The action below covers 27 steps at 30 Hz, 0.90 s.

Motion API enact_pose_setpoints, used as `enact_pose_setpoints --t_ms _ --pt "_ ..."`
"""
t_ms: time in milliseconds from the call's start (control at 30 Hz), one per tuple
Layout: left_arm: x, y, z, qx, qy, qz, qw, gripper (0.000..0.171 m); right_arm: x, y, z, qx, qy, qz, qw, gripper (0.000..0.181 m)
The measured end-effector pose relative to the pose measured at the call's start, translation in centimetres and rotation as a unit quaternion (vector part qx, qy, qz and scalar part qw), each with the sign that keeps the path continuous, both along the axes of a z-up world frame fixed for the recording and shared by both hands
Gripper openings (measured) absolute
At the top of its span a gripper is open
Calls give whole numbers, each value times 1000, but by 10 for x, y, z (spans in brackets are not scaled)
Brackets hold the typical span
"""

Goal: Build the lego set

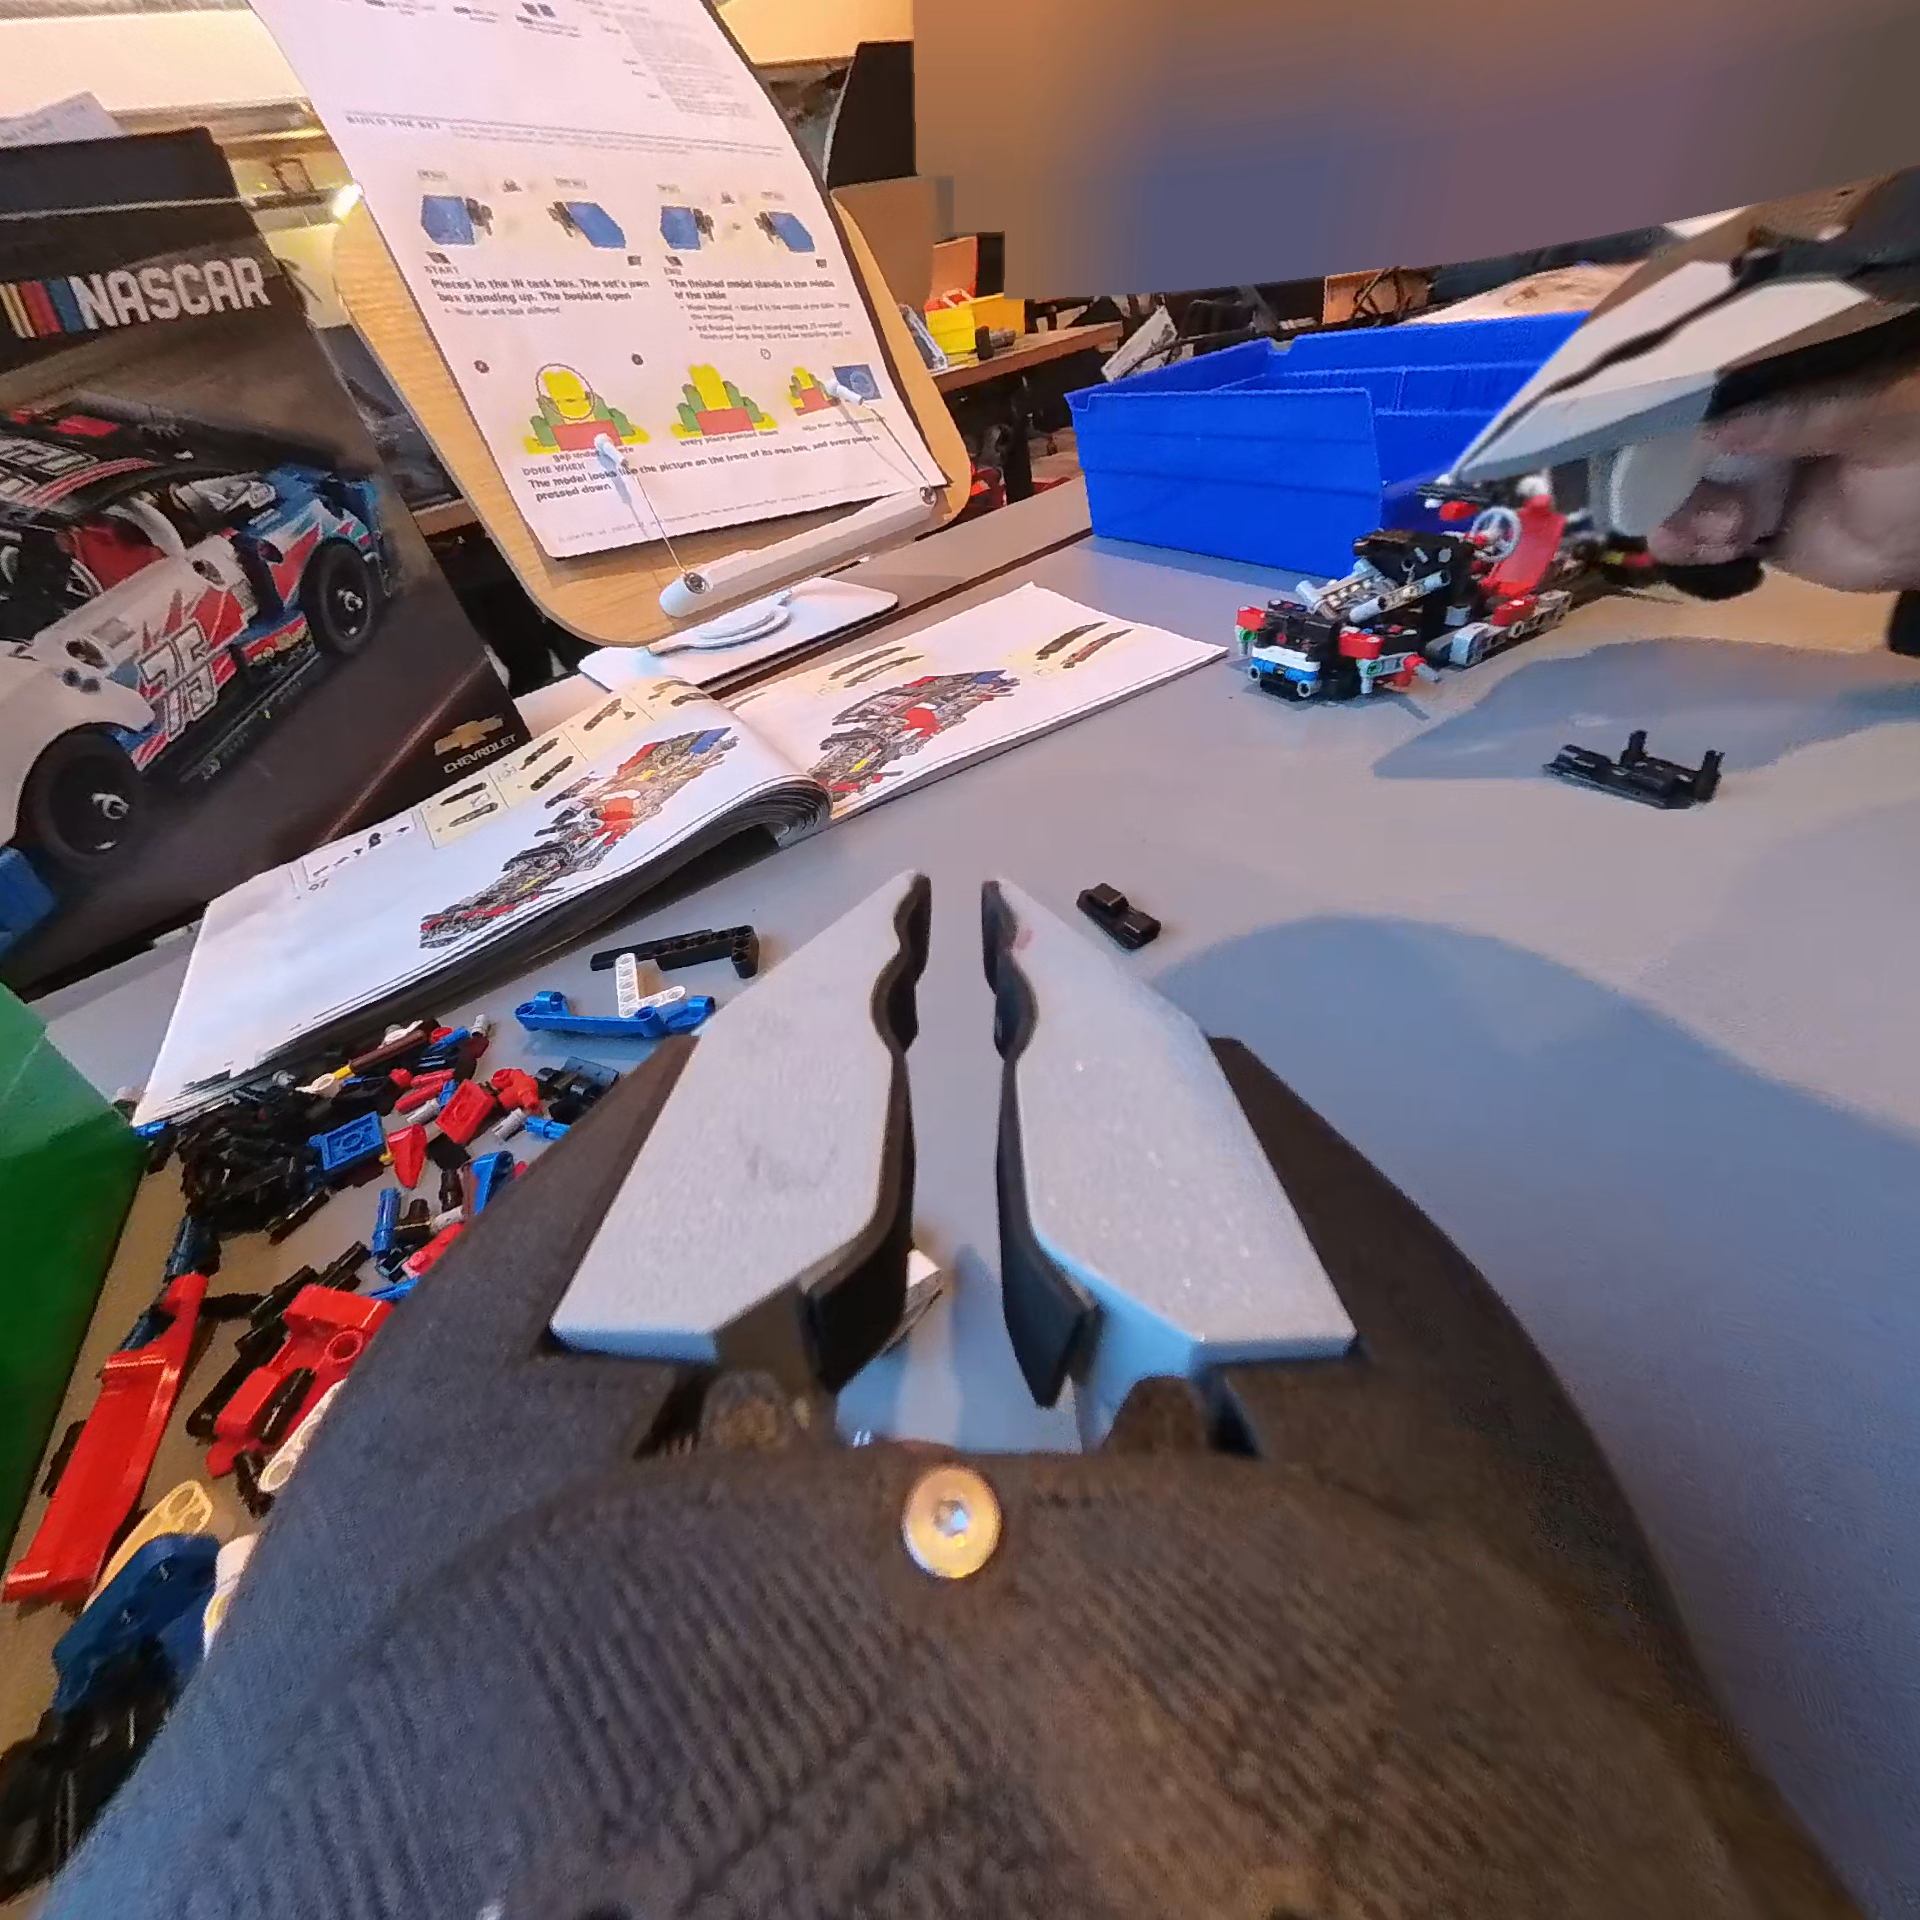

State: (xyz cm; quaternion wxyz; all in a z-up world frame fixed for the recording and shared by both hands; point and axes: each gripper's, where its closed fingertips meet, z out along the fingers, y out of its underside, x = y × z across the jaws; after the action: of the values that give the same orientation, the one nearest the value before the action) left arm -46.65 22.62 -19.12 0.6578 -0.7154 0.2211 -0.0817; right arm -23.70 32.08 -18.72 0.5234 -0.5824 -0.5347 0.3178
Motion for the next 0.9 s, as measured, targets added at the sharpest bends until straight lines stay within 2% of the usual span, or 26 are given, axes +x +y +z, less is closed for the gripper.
enact_pose_setpoints --t_ms 100,167,267,367,500,533,600,733,800,900 --pt "2 1 0 1 2 -2 1000 7 1 1 -6 -6 -11 -17 1000 0" --pt "2 0 1 3 -2 -6 1000 7 -17 2 5 -13 -8 -8 1000 0" --pt "3 -2 4 10 -13 -14 1000 7 -78 4 20 -67 -29 46 996 0" --pt "6 -4 8 15 -25 -26 999 6 -154 36 20 -62 -92 64 992 0" --pt "9 -9 12 20 -44 -45 998 7 -254 77 -11 -66 -208 88 972 4" --pt "8 -10 12 20 -44 -46 998 7 -274 86 -23 -63 -236 80 966 45" --pt "8 -11 10 15 -40 -48 998 8 -303 94 -46 -45 -289 80 953 40" --pt "8 -18 11 17 -45 -58 997 7 -346 95 -64 -20 -312 87 946 53" --pt "7 -18 11 13 -54 -62 997 7 -359 102 -70 9 -327 81 941 49" --pt "6 -17 11 5 -70 -68 995 7 -363 102 -87 22 -370 98 924 31"
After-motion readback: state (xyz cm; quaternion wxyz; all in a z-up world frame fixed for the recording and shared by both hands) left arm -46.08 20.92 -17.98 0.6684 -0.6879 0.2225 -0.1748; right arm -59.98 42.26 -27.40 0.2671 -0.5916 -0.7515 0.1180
